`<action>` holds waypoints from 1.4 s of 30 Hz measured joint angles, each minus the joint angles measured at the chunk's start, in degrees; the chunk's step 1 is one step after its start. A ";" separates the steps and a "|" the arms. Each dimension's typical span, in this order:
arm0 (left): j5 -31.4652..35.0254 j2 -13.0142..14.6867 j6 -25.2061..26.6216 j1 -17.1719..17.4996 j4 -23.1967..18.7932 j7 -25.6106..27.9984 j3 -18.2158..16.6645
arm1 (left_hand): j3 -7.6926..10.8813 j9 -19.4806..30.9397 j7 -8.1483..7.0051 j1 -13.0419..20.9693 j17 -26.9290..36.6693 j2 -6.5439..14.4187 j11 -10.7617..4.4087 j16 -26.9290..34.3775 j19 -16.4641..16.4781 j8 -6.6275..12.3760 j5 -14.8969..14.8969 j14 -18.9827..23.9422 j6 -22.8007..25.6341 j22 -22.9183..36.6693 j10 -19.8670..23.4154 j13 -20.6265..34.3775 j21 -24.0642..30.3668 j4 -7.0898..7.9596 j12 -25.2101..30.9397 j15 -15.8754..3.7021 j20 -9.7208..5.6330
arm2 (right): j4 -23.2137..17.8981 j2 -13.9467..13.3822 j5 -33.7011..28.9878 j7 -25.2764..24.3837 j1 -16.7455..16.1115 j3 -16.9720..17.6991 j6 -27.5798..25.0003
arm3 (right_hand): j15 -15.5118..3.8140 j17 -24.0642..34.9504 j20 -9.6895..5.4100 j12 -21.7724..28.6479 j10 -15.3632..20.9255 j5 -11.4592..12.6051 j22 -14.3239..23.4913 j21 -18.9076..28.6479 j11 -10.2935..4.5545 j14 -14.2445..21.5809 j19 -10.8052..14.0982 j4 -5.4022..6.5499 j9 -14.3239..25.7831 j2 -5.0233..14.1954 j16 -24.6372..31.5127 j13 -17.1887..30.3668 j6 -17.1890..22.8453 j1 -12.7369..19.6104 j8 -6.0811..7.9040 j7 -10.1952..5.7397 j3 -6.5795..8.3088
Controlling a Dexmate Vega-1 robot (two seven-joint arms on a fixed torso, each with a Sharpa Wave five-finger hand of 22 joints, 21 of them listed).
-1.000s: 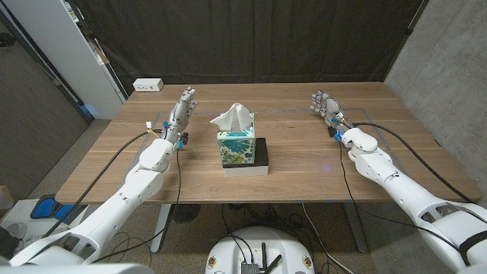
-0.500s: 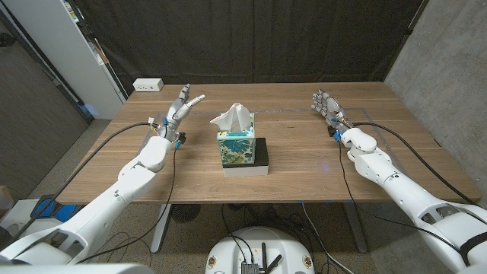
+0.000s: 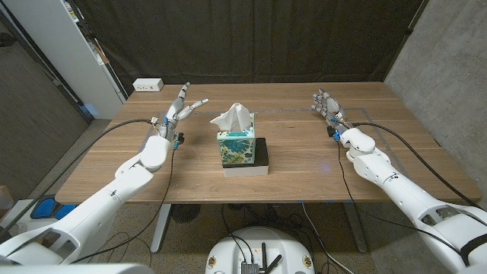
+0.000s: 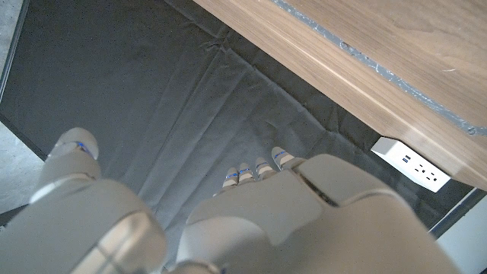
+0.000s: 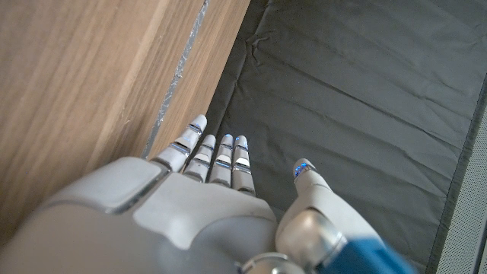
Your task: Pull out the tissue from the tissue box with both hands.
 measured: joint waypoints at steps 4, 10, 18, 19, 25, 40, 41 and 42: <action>0.02 0.27 0.00 0.14 -0.15 0.04 0.09 | -0.41 0.00 0.00 0.23 0.00 0.24 0.00 0.00 0.00 0.19 0.32 0.00 0.00 0.00 0.00 0.00 0.25 -0.06 0.22 0.00 0.00 | -0.09 0.00 -0.24 -0.43 -0.02 -0.04 -0.03 | 0.00 -0.02 0.19 0.00 0.00 0.00 0.00 -0.27 0.00 0.00 0.19 -0.24 0.00 0.00 0.00 0.00 0.21 0.00 0.00 0.21 -0.24; -0.25 0.80 0.00 1.06 -0.95 0.09 -0.02 | -0.71 -0.01 -0.01 0.54 -0.01 -0.07 0.00 0.00 0.17 0.19 0.55 0.01 0.00 0.00 0.00 -0.01 0.25 0.08 0.44 -0.01 -0.16 | -0.24 0.07 -0.54 -1.18 -0.08 -0.08 -0.13 | 0.00 -0.22 0.35 0.00 0.00 0.00 0.00 -0.45 0.00 -0.01 0.02 -0.23 0.00 0.00 0.00 0.00 0.20 0.00 0.00 0.21 -0.23; -0.48 1.28 0.07 2.15 -2.15 0.28 -0.37 | -1.47 -0.16 -0.01 0.76 -0.01 0.15 0.00 0.22 0.22 0.19 0.55 0.01 0.00 -0.01 0.00 -0.01 0.25 0.21 0.44 -0.01 -0.21 | -0.42 0.21 -0.68 -1.58 -0.23 -0.09 -0.16 | 0.00 -0.30 0.40 0.00 -0.01 0.00 0.00 -0.45 0.00 -0.01 -0.03 -0.47 0.00 0.00 -0.40 0.00 0.20 0.00 0.00 0.20 -0.47; -0.48 1.28 0.10 2.15 -2.15 0.30 -0.37 | -1.51 -0.16 -0.01 0.76 -0.01 0.15 0.00 0.23 0.22 0.19 0.55 0.01 0.00 -0.01 0.00 -0.01 0.25 0.25 0.44 -0.01 -0.21 | -0.43 0.21 -0.68 -1.58 -0.24 -0.09 -0.16 | 0.00 -0.30 0.40 0.00 0.00 0.00 0.00 -0.45 0.00 -0.01 -0.03 -0.47 0.00 0.00 -0.40 0.00 0.20 0.00 0.00 0.20 -0.47; -0.44 2.15 0.74 4.45 -4.95 0.75 -1.12 | -1.82 -0.16 -0.01 0.76 -0.01 0.15 0.00 0.22 0.22 0.62 0.95 0.01 0.00 -0.01 0.00 -0.01 0.25 0.37 0.44 -0.01 -0.21 | -0.51 0.25 -0.83 -1.97 -0.32 -0.09 -0.16 | 0.00 -0.56 0.40 0.00 -0.01 0.00 -0.01 -0.88 0.00 -0.01 -0.03 -0.46 0.00 0.01 -0.40 0.00 0.20 0.00 0.00 0.20 -0.47; 0.86 3.18 2.61 8.07 -9.13 2.46 -2.24 | -2.62 -0.15 -0.01 1.28 -0.01 0.23 0.00 0.22 0.22 0.62 1.38 0.01 0.00 -0.01 0.00 -0.01 0.25 0.42 0.88 -0.01 -0.21 | -1.18 0.21 -0.95 -2.45 -0.85 -0.10 -0.16 | 0.00 -0.82 0.39 0.00 -0.01 0.00 0.00 -1.22 -0.01 -0.01 -0.03 -0.95 -0.01 0.01 -0.40 0.00 0.20 0.00 0.00 0.20 -0.46; 1.02 3.39 2.72 9.30 -10.42 2.67 -2.62 | -2.63 -0.15 -0.01 1.28 -0.01 0.23 -0.01 0.22 0.22 0.62 1.38 0.01 0.00 -0.01 0.00 -0.01 0.27 0.41 0.88 -0.01 -0.21 | -1.25 0.19 -0.95 -2.50 -0.90 -0.09 -0.16 | 0.00 -0.82 0.39 0.00 -0.01 0.00 -0.01 -1.22 0.00 -0.02 -0.03 -1.09 -0.01 0.01 -0.40 0.00 0.20 0.00 0.00 0.20 -0.60; 1.16 3.43 2.82 9.62 -10.74 2.82 -2.71 | -2.80 -0.15 -0.01 1.30 -0.02 0.24 -0.01 0.22 0.32 0.62 1.40 0.01 0.00 -0.01 0.00 -0.01 0.59 0.24 0.88 -0.01 -0.31 | -1.34 0.16 -0.95 -2.54 -0.96 -0.08 -0.16 | 0.00 -0.82 0.39 0.00 -0.01 0.00 -0.01 -1.22 -0.01 -0.02 -0.03 -1.13 -0.01 0.01 -0.40 0.00 0.20 0.00 0.00 0.20 -0.64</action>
